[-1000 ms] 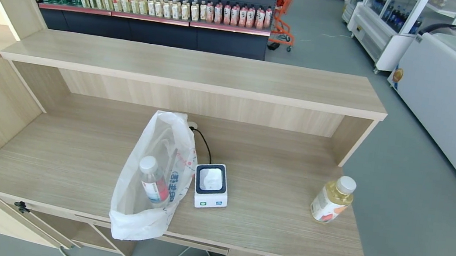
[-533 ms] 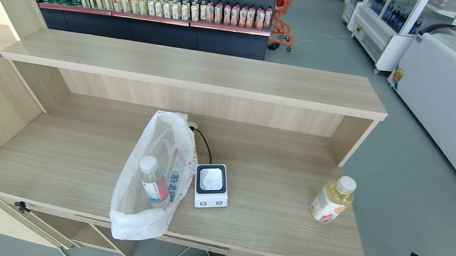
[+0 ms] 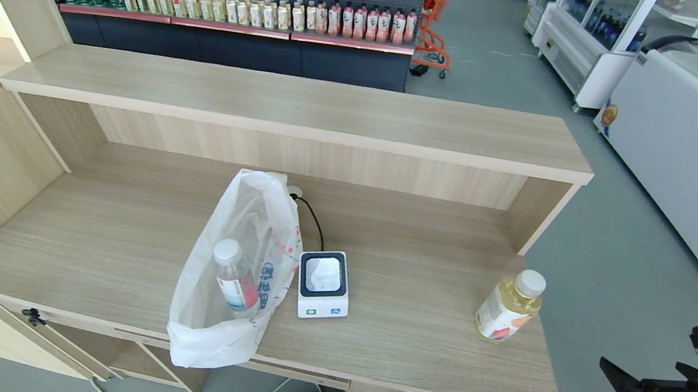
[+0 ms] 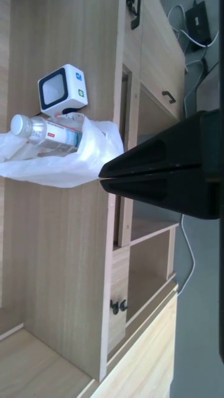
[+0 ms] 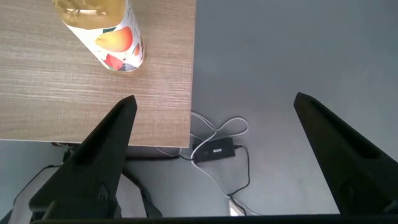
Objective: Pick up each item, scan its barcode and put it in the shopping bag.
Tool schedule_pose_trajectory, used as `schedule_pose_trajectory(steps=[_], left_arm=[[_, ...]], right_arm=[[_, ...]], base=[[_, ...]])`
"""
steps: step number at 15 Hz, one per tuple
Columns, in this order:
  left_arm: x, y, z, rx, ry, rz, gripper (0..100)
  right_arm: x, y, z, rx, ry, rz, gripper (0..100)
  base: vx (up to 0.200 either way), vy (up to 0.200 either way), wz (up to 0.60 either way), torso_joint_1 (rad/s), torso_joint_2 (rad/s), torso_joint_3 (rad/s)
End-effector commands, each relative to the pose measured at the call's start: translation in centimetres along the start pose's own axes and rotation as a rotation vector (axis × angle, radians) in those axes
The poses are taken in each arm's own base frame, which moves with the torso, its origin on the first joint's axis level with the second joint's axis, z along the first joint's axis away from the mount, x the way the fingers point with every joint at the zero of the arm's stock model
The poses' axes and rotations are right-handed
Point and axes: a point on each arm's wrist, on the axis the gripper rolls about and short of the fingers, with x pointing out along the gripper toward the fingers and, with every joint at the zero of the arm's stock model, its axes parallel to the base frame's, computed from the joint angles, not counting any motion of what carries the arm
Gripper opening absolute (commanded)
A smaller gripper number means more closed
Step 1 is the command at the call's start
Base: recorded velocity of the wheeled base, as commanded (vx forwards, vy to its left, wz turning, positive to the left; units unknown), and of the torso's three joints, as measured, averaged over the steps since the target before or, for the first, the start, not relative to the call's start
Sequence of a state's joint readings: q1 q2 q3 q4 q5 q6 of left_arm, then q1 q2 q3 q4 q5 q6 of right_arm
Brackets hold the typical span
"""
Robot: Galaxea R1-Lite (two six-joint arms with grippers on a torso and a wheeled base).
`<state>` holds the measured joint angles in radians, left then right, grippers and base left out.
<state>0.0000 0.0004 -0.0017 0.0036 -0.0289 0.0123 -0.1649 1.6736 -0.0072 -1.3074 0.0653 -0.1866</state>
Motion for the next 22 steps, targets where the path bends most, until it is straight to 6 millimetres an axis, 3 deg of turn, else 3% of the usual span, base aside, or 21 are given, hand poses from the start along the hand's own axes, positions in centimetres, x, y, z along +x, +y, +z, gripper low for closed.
schedule_pose_trajectory(steps=[1,10,13,22], left_arm=[[0.0,0.0,0.0,0.000,0.001,0.000,0],[0.0,0.0,0.0,0.000,0.002,0.000,0],[0.0,0.0,0.0,0.000,0.001,0.000,0],[0.0,0.0,0.0,0.000,0.001,0.000,0]], right_arm=[[1.6,0.6,-1.4,-0.002,0.068,0.039,100],[5.7,3.3,-2.6,-0.009,0.055,0.137,100],[7.8,3.3,-2.0,-0.009,0.009,0.129,100],[10.7,5.6,-0.8,-0.002,-0.068,0.193,100]], base=[[0.000,0.000,0.00,0.000,0.00,0.000],[0.000,0.000,0.00,0.000,0.00,0.000],[0.000,0.000,0.00,0.000,0.00,0.000],[0.000,0.000,0.00,0.000,0.00,0.000]])
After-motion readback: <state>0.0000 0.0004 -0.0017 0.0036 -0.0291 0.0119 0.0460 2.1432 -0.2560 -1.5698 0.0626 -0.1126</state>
